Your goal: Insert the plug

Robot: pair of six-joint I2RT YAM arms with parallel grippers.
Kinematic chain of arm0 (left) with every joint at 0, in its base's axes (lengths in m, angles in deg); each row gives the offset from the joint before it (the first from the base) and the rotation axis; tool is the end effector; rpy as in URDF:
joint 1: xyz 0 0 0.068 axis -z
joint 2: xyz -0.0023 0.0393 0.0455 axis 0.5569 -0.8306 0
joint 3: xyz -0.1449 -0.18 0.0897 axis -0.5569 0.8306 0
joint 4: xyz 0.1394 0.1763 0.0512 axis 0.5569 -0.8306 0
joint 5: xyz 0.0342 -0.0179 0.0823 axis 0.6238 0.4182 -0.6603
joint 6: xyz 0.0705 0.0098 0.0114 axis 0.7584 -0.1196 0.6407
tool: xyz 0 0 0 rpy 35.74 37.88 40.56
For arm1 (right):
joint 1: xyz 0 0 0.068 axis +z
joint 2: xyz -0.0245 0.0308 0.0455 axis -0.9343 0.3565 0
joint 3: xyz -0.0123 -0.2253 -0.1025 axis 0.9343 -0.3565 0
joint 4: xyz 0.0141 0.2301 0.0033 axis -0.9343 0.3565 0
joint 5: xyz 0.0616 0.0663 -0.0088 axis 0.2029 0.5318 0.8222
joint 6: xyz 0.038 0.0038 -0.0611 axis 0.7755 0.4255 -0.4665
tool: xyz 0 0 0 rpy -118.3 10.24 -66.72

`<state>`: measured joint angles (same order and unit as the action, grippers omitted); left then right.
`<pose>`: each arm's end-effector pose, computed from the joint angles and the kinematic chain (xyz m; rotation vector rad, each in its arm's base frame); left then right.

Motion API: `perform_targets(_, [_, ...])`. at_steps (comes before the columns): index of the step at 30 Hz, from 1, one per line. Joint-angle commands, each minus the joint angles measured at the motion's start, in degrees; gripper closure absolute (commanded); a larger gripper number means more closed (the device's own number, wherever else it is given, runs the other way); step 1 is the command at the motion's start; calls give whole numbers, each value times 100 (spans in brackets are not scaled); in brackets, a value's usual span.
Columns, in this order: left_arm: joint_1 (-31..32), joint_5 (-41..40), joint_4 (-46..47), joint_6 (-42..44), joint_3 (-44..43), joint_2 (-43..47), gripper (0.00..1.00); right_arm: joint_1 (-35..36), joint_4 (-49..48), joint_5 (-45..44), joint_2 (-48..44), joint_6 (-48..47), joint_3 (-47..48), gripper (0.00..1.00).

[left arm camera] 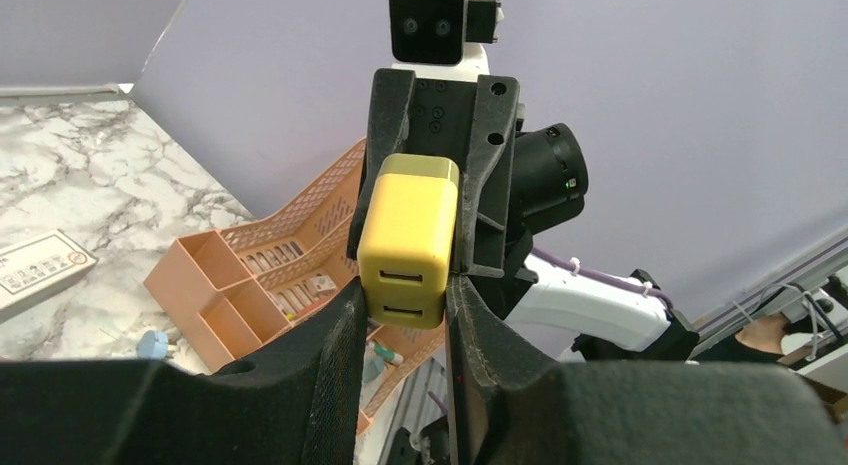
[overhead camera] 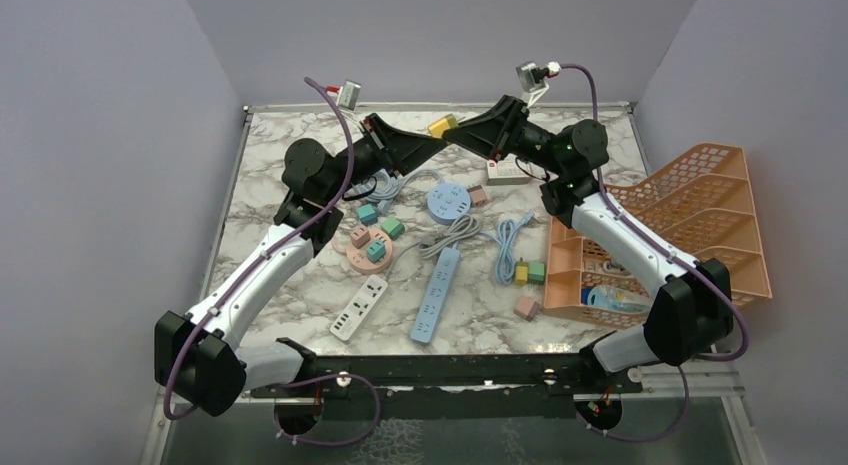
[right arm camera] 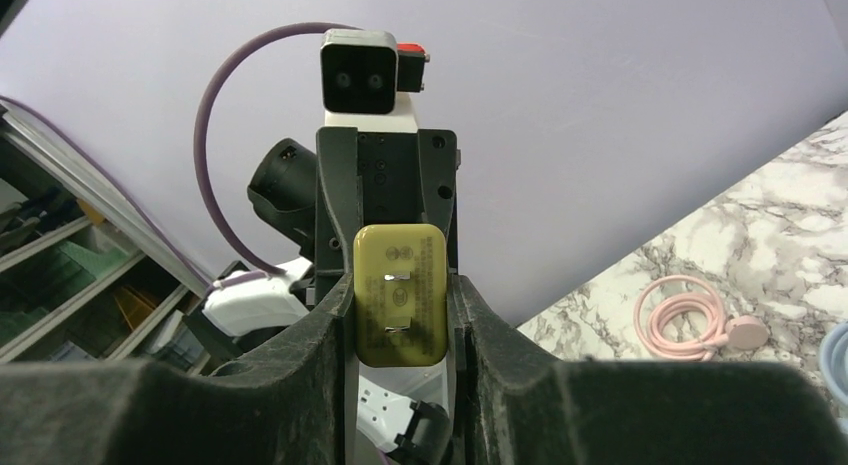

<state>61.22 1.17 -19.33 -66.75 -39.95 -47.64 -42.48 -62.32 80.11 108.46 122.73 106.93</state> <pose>0.2267 -0.1536 0.4048 0.1694 1.4335 -1.6347 0.2627 0.1790 0.3983 -0.3613 1.4451 1.7927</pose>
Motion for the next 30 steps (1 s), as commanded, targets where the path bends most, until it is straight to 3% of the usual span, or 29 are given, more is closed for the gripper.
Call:
perform_targets(1, [34, 16, 264, 498, -278, -88, 95, 120, -68, 126, 8, 85, 45, 67])
perform_targets(2, [19, 58, 264, 582, -274, -89, 100, 123, -1, 34, -46, 72, 12, 61])
perform_targets(6, [-106, 420, 255, 842, -169, -27, 100, 114, 389, -422, -324, -213, -152, 43])
perform_targets(12, [-395, 1183, 246, 946, 52, 177, 100, 106, 720, -492, -452, -434, -178, 43])
perform_targets(17, [-485, 1379, 238, 827, 146, 249, 100, 92, 683, -316, -426, -436, -179, 52])
perform_targets(21, [-490, 1388, 238, 775, 78, 212, 100, 82, 813, -237, -348, -415, -93, 73])
perform_targets(22, [-488, 1382, 238, 723, 39, 180, 97, 83, 784, -222, -324, -402, -90, 79])
perform_targets(24, [-490, 1305, 231, 566, -23, 103, 76, 83, 668, -179, -280, -378, -91, 87])
perform_targets(26, [-488, 1135, 237, 365, -29, 56, 62, 87, 547, -164, -248, -336, -104, 89])
perform_targets(30, [-477, 980, 238, 221, -122, -86, 58, 87, 277, -97, -186, -223, -169, 89])
